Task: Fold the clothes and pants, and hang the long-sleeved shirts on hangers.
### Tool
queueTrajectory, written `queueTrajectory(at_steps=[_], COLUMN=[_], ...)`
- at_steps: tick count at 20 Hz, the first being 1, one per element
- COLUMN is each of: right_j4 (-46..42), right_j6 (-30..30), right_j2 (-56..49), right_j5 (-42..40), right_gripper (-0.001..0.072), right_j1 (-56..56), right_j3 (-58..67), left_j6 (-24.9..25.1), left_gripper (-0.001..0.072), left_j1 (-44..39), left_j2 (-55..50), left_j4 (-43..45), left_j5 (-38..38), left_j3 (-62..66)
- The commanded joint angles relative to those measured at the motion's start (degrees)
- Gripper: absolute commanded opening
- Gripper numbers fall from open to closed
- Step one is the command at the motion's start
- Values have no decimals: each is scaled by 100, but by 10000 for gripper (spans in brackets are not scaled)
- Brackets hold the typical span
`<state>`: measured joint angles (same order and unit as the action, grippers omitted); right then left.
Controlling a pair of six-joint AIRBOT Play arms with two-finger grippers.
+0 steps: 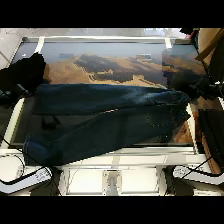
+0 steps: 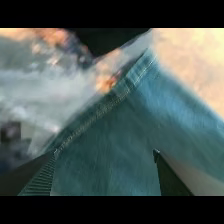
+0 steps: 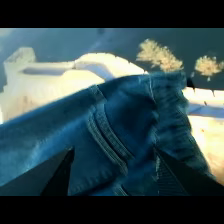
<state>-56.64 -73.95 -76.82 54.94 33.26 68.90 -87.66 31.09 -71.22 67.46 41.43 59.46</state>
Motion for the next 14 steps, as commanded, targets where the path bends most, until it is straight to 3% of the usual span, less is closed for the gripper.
queueTrajectory(at_steps=[1,3,7,11,14], right_j4=[-909,-1558,-1226,-1027,-166], right_j6=[-15,0,557,614,619], right_j2=[212,540,1453,1635,1635], right_j5=[872,1609,1613,1696,1755], right_gripper=[545,545,546,546,546], right_j1=[208,686,1873,2135,2133], right_j3=[46,-79,-1134,-1329,-1329], left_j6=[-2,-7,87,522,986], left_gripper=[700,699,698,698,698], left_j1=[332,835,2330,3276,3318], left_j2=[581,1088,1475,1226,831], left_j4=[507,1217,1480,960,649], left_j5=[938,1683,3344,3471,3220], left_j3=[2,-52,-772,-1366,-1578])
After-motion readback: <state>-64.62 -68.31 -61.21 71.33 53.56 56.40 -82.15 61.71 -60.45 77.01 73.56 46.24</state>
